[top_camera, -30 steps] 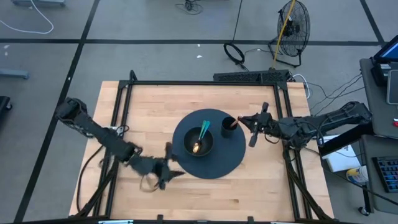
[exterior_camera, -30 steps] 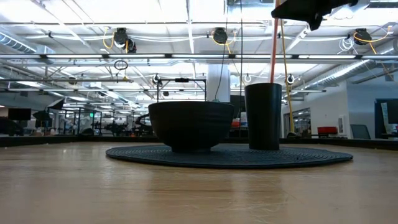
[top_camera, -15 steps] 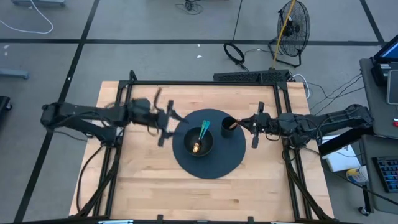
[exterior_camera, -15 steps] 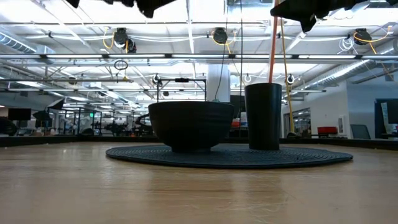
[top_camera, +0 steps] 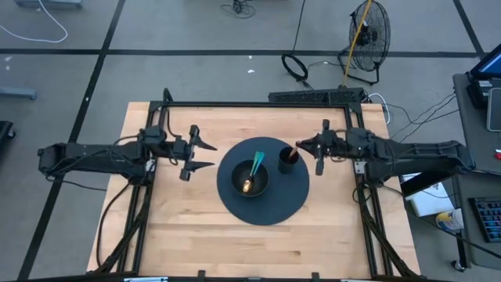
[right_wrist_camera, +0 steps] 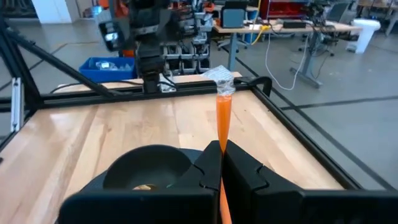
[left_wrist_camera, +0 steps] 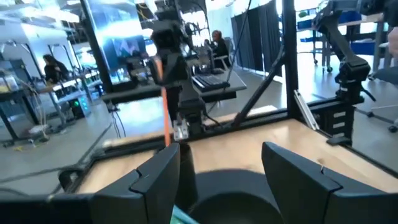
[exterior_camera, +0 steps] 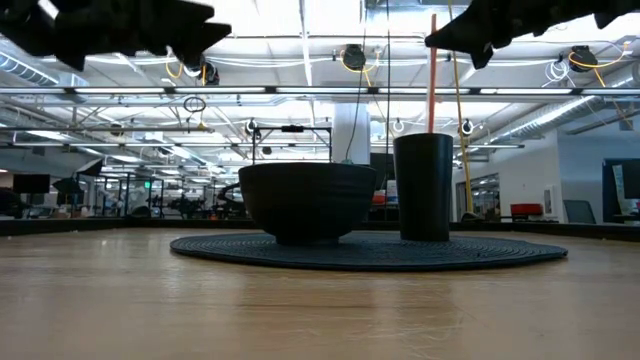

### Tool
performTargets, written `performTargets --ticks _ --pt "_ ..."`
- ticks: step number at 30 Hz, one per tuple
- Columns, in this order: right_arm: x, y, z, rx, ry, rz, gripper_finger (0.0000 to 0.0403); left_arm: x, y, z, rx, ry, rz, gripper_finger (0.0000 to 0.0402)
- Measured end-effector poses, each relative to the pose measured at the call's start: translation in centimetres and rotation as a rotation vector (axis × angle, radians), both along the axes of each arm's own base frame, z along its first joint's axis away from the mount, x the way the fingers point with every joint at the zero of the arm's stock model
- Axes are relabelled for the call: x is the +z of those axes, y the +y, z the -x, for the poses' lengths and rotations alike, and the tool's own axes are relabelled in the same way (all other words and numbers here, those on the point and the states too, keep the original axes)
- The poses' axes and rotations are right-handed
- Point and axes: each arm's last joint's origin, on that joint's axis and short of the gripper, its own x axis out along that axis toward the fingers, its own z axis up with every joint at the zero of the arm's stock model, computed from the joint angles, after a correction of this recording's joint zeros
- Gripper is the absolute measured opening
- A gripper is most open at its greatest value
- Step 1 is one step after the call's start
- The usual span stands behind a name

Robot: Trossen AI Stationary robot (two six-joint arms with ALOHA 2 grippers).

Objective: Pick & Place Utensil
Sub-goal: Put the orange straw into the black cup on the blue table placemat

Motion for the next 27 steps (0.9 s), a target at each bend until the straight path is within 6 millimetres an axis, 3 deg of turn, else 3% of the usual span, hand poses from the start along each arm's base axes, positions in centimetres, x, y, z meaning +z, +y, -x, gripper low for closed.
performTargets --ticks 3,8,19,27 --pt "-0.2 -0.9 -0.1 0.007 -0.016 -0.038 0.0000 -1.1 -0.1 0.3 0.000 0.019 0.013 0.0232" --pt "-2.4 -2.1 -0.1 0.043 -0.042 -0.097 0.0000 -2.1 -0.1 0.4 -0.001 0.051 0.034 0.0232" --pt "-5.5 -3.3 0.6 0.056 -0.045 -0.170 0.0000 -2.3 -0.1 0.4 0.000 0.058 0.021 0.0232" --pt "-5.4 -3.4 0.6 0.058 -0.067 -0.174 0.0034 -2.3 -0.1 0.4 0.000 0.058 0.018 0.0232"
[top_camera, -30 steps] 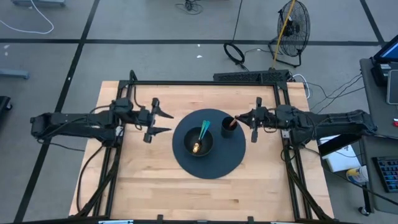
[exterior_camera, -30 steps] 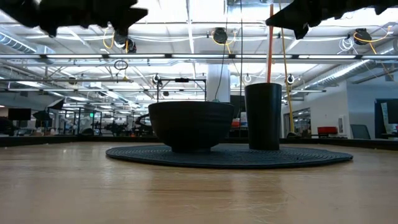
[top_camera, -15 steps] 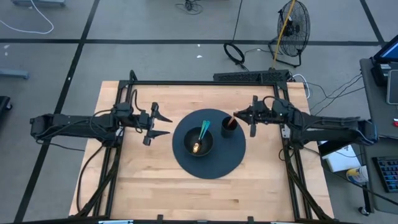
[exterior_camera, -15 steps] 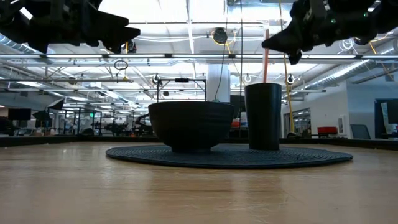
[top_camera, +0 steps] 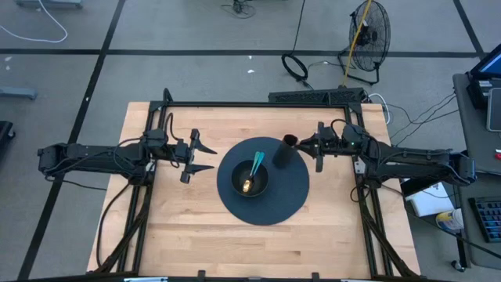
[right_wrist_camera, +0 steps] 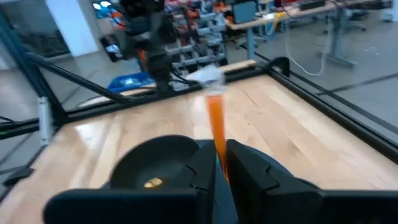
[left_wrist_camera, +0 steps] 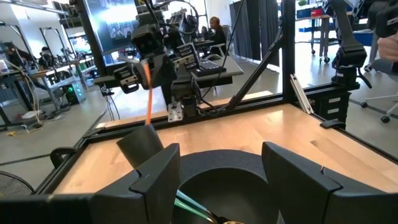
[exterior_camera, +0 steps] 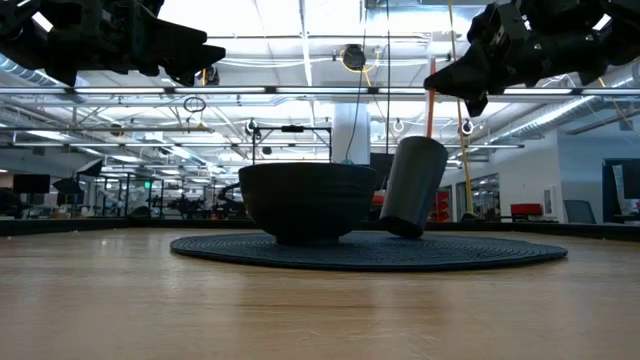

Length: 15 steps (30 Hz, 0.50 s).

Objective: Pick & Place Utensil
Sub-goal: Put the orange straw into the black cup on the blue table placemat

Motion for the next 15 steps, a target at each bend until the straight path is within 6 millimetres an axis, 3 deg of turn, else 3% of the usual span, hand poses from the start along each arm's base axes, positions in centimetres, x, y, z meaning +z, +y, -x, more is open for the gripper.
performTargets --ticks 7,15 --pt "0.19 0.12 -0.03 0.041 -0.022 -0.021 0.0069 0.00 0.00 0.00 0.002 -0.001 -0.007 0.0232" --pt "0.20 0.12 -0.04 0.041 -0.024 -0.025 0.0070 0.00 0.01 0.00 0.002 -0.001 -0.007 0.0232"
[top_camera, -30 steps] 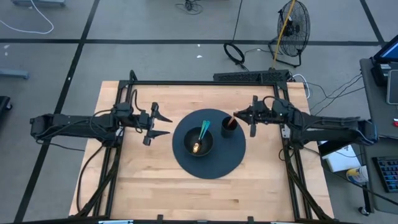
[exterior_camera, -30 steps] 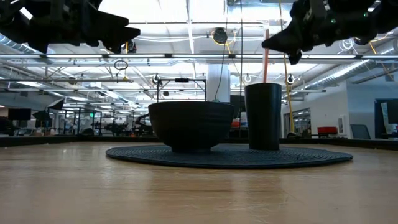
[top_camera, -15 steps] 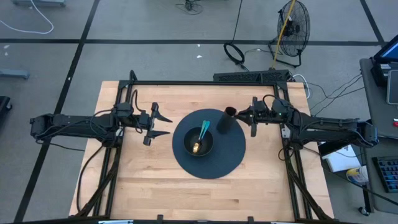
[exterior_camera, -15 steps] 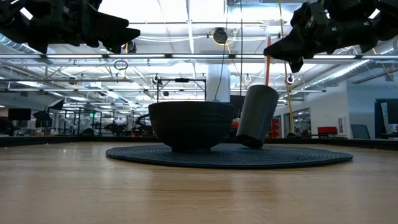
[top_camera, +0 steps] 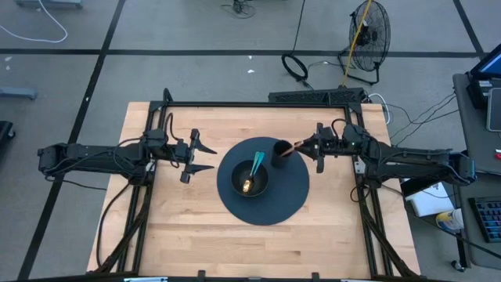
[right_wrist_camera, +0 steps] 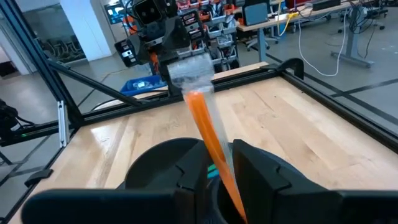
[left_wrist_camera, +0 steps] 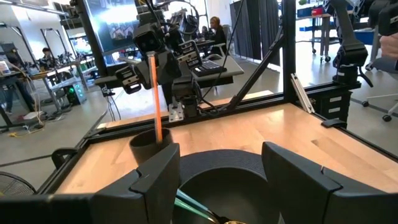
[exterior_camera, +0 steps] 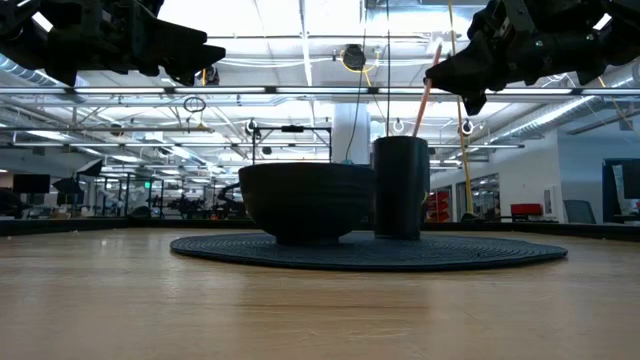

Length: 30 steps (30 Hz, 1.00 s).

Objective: Pick & Place Utensil
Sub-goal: Put the orange straw into the black cup on the blue table placemat

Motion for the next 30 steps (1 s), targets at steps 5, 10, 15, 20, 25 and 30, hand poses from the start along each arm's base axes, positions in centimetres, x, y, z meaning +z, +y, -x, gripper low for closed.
performTargets --ticks 5,10,15,20,25,30 --pt "0.00 0.00 0.00 0.000 0.000 0.000 0.0066 0.00 0.00 0.00 0.000 -0.001 -0.004 0.0232" --pt "0.01 0.00 0.00 0.000 -0.001 0.000 0.0068 0.00 0.00 0.00 0.000 -0.001 -0.005 0.0232" --pt "0.01 0.00 0.00 0.000 -0.001 0.000 0.0066 0.00 0.00 0.00 0.000 -0.001 -0.007 0.0232" --pt "0.02 0.00 0.00 0.000 -0.002 0.001 0.0072 -0.01 0.00 0.00 0.001 -0.001 -0.007 0.0232" --pt "0.13 0.00 -0.01 0.000 -0.012 0.008 0.0092 -0.07 0.00 0.00 0.001 0.006 -0.005 0.0232" --pt "0.62 -0.02 -0.05 0.001 -0.061 0.028 0.0129 -0.09 0.00 0.00 0.001 0.008 -0.005 0.0232"
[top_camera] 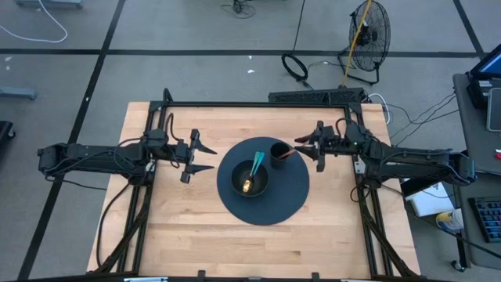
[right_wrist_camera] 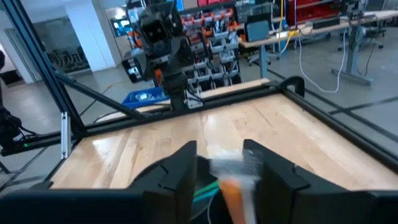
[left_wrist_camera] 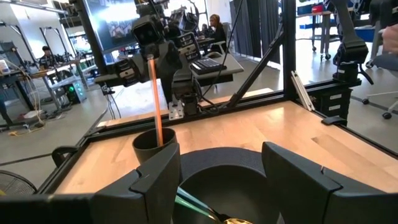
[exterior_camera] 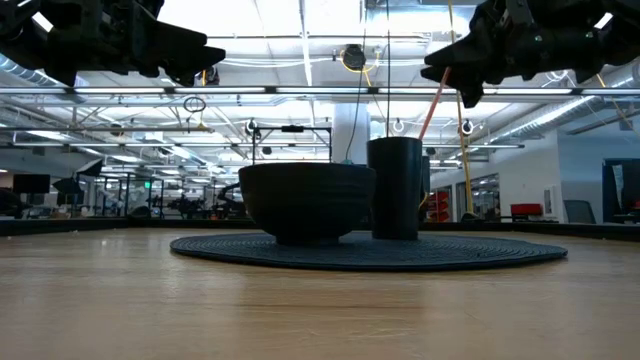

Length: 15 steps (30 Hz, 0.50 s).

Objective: Pick & Place Utensil
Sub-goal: Put the orange straw into the black cup on the blue table placemat, then return to Home Position

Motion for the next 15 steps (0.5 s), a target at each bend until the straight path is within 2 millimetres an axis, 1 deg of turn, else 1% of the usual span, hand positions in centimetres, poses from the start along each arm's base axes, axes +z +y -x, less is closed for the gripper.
performTargets --ticks 7,15 --pt "0.6 0.0 0.0 0.001 -0.061 0.040 0.0168 -0.3 0.0 0.0 0.000 0.027 0.007 0.0232" --pt "1.7 0.2 0.3 0.057 -0.158 0.078 0.0187 -0.3 0.0 0.0 0.000 0.029 0.008 0.0232"
